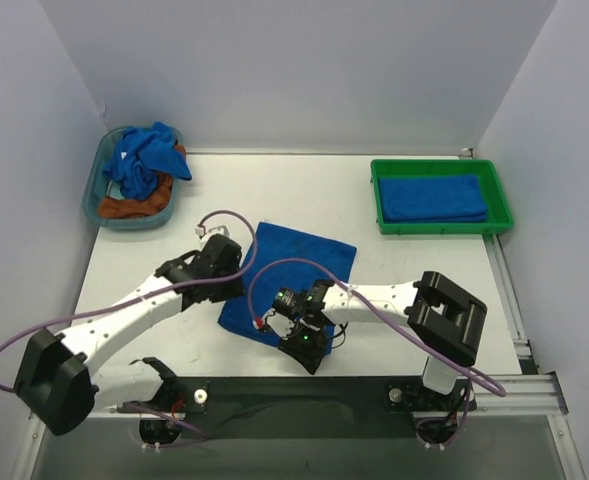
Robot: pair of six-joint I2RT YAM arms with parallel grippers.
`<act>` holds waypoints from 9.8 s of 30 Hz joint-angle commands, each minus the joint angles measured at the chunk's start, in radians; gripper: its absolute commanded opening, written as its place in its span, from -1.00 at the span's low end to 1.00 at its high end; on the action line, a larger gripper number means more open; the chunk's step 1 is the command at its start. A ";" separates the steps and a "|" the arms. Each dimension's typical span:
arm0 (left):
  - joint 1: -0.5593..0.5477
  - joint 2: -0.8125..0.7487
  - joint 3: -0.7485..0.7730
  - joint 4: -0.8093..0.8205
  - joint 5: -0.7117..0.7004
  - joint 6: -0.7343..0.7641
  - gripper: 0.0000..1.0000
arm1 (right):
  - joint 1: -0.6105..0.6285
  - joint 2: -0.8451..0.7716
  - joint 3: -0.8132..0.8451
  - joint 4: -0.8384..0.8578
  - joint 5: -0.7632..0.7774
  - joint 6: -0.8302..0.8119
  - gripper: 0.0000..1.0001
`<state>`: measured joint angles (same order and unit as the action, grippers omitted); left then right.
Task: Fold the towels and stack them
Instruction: Fold the towel
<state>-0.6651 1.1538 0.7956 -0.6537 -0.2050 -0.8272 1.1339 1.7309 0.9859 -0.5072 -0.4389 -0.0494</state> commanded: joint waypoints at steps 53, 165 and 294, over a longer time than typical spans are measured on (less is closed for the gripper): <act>0.024 0.052 -0.251 0.097 0.131 0.022 0.01 | -0.220 0.055 0.056 -0.022 0.270 0.088 -0.60; 0.266 0.373 0.209 0.638 0.334 0.049 -0.02 | -0.585 -0.162 0.040 0.912 0.235 0.599 0.51; 0.394 0.874 0.591 0.175 0.277 0.649 -0.08 | -0.830 0.510 0.632 0.073 0.002 0.108 -1.00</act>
<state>-0.2607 1.9980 1.3598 -0.3820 0.1242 -0.2169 0.3061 2.2173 1.6482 -0.3508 -0.4747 0.0738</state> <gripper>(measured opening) 0.464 0.042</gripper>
